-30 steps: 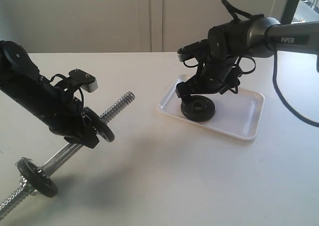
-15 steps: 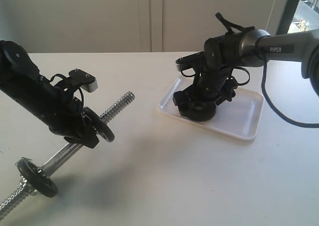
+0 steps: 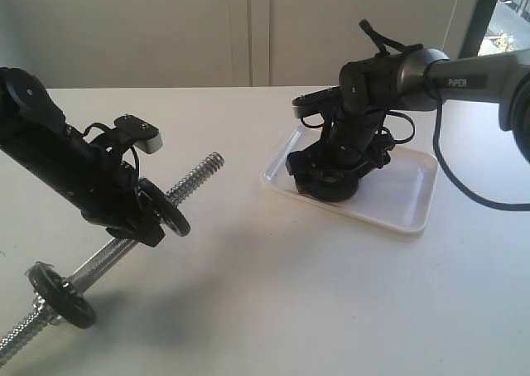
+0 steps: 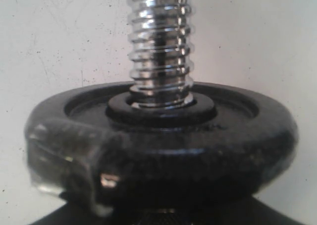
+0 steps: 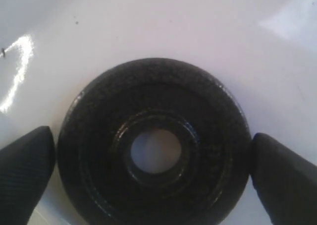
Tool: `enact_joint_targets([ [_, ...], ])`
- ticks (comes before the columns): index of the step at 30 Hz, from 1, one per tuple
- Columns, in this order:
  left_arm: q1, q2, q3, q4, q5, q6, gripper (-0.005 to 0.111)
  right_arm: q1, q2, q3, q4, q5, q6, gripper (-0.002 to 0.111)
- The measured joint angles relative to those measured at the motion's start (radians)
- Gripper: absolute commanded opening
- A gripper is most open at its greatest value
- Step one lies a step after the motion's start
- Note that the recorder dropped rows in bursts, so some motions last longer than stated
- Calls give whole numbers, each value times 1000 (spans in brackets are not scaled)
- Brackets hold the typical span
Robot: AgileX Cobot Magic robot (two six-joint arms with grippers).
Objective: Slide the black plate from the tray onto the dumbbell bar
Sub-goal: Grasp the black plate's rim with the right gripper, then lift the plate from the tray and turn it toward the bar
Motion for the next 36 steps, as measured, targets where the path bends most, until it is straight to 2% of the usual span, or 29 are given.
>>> enact_joint_targets([
  [8, 0, 0, 0, 0, 0, 0, 0, 0, 0, 0, 7, 6, 0, 78],
  [10, 0, 0, 0, 0, 0, 0, 0, 0, 0, 0, 7, 6, 0, 63],
  [15, 0, 0, 0, 0, 0, 0, 0, 0, 0, 0, 7, 6, 0, 10],
  [17, 0, 0, 0, 0, 0, 0, 0, -2, 0, 0, 7, 6, 0, 0],
  [36, 0, 0, 0, 0, 3, 0, 0, -8, -90, -17, 9, 114, 0, 0],
])
